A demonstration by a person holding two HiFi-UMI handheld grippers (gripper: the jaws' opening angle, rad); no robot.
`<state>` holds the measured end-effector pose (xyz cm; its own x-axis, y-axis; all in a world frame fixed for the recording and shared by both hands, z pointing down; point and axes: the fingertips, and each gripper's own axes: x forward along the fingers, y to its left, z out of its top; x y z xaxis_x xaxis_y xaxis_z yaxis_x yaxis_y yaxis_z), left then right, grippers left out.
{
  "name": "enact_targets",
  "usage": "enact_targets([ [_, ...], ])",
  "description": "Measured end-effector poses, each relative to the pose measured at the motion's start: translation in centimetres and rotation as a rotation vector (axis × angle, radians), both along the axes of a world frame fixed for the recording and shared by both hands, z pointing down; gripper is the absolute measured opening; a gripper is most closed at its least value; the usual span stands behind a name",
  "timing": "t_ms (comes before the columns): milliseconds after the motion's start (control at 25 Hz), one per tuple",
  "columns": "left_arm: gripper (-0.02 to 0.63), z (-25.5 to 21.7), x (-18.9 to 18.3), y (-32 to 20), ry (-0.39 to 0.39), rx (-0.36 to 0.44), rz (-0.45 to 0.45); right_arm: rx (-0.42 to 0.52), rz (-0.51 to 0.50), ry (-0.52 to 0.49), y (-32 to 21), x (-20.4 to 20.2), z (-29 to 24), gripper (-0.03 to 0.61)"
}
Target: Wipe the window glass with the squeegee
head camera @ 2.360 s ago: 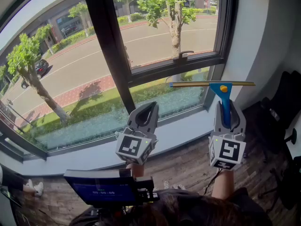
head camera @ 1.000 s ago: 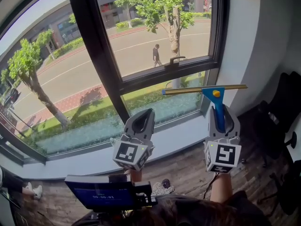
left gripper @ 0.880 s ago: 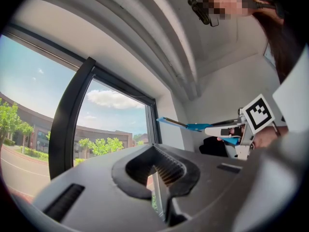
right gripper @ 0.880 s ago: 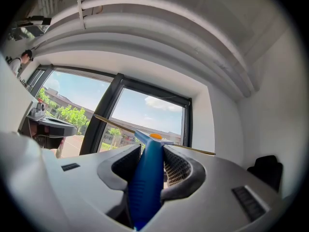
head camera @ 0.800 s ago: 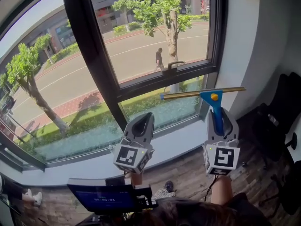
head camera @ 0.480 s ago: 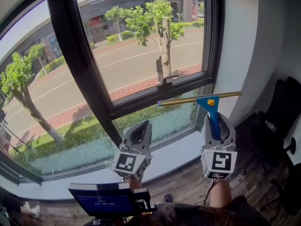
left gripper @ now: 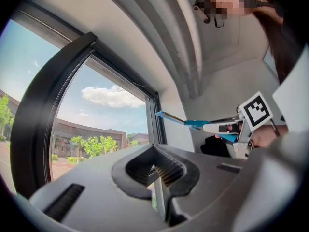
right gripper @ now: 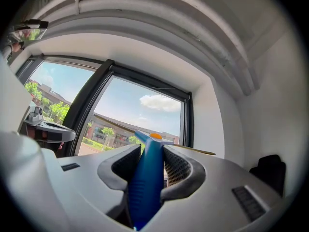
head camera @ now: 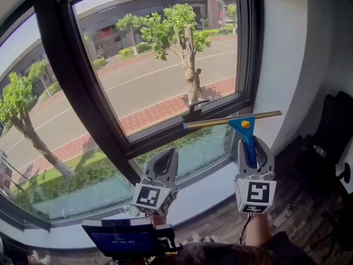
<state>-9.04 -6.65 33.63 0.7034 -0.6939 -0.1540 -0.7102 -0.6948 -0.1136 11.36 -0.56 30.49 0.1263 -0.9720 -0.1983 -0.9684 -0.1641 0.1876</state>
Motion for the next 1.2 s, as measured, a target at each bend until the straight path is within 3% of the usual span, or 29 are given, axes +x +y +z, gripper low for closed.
enact_targets([
  [560, 0.002, 0.3, 3.9, -4.2, -0.02, -0.023, 0.004, -0.019, -0.017, -0.004, -4.2, 3.4, 0.1, 0.141],
  [800, 0.002, -0.5, 8.6, -4.9, -0.013, -0.022, -0.022, -0.027, -0.061, 0.007, -5.8, 7.6, -0.6, 0.141],
  [1000, 0.002, 0.7, 12.3, -9.0, 0.005, -0.022, -0.059, -0.024, -0.102, 0.021, -10.3, 11.0, 0.4, 0.141],
  [1200, 0.002, 0.6, 14.2, -8.4, 0.011, -0.026, -0.081, -0.031, -0.134, 0.036, -10.5, 12.4, 0.1, 0.141],
])
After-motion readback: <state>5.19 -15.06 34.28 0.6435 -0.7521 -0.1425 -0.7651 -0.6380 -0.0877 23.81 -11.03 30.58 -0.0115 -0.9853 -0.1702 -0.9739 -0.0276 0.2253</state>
